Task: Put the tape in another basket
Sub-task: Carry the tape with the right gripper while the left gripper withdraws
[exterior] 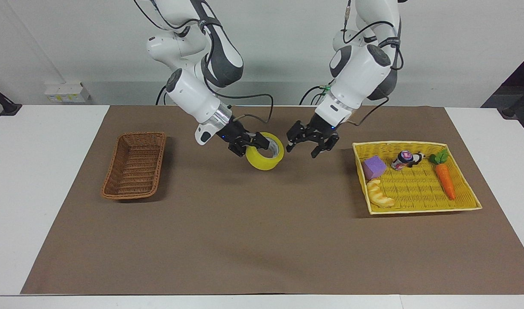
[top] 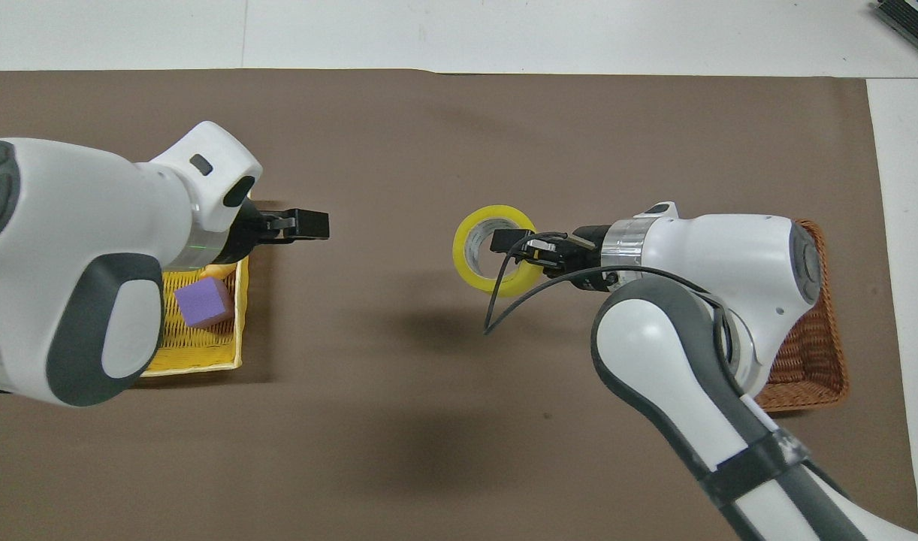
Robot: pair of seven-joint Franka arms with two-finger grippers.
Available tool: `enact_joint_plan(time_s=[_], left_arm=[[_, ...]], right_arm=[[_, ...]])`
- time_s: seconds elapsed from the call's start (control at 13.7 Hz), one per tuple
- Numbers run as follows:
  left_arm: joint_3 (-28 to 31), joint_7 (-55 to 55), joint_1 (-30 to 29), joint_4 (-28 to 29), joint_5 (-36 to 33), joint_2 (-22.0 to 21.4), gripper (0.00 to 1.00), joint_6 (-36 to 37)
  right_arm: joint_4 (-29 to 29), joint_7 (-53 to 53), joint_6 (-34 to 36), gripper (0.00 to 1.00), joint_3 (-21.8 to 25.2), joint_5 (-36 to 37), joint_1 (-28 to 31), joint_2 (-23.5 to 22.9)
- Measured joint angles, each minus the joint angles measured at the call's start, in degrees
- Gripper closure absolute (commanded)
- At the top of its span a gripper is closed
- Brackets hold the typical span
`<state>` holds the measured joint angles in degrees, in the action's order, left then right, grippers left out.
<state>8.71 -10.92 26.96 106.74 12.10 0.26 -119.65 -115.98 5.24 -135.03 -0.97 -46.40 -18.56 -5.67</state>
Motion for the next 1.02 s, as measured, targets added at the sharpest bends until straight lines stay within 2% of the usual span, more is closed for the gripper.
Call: enact_joint_plan(time_s=[0.22,0.36,0.66,1.02], left_arm=[[0.2,10.9,-7.0,0.0,-2.7,-1.5,0.0,0.8],[0.3,17.3,-11.7,-0.9,-4.5,-2.1,0.0,1.4],[0.3,24.0,-18.2,-6.8,-9.4,-2.4,0.0,8.4],[0.3,28.0,-22.5,-15.9,-10.2,-2.5,0.0,20.7]], right_arm=[[3.7,0.0,8.5,1.0,0.1,5.0,4.6,0.0],[4.7,0.0,10.5,1.0,0.1,8.3,5.9,0.0],[8.8,1.0,17.4,1.0,0.3,15.2,8.8,0.0],[16.7,1.2,31.0,1.0,0.6,20.0,14.5,0.5]])
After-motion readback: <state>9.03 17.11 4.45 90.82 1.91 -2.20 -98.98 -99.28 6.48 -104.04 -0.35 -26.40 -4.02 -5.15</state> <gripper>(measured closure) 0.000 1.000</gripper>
